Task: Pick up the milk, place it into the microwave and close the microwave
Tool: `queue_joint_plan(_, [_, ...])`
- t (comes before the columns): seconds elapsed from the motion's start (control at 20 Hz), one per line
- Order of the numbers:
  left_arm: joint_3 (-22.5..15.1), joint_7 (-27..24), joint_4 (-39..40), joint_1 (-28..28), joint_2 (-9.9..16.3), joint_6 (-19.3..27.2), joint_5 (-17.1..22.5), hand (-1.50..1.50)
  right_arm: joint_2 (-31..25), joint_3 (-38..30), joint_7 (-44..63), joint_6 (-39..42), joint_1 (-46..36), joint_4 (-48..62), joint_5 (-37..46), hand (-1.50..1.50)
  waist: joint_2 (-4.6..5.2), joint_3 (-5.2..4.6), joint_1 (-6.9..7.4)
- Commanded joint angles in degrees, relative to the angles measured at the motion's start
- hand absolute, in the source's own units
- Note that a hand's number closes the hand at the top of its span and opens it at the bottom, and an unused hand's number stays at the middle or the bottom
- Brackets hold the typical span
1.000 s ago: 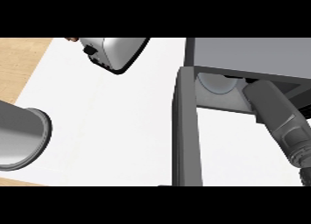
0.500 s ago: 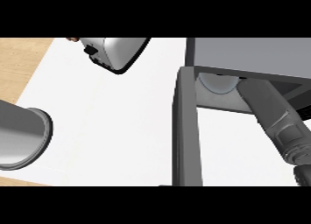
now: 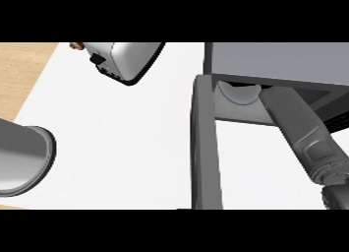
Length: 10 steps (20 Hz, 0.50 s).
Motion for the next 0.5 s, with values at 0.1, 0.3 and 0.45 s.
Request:
queue_joint_plan(0.1, [-4.1, -0.2, -0.8, 0.1, -2.5, -1.5, -2.1, -1.5, 0.8, -4.9, -6.1, 9.1, 2.3, -1.4, -5.4, -1.5, -1.05, -0.28, -1.61])
queue_joint_plan(0.3, [-7.0, 0.9, -0.6, -0.9, -3.8, -1.2, -3.3, -1.5, 2.5, -7.3, -8.7, 14.0, 3.9, -1.2, -8.0, -1.5, -1.48, -0.33, -2.51])
queue_joint_plan(0.45, [-8.3, 2.1, -1.0, -1.6, -3.4, -1.2, -3.0, -1.5, 1.9, -8.6, -8.4, 17.3, 4.3, -0.5, -9.3, -1.5, -1.79, -0.4, -2.74])
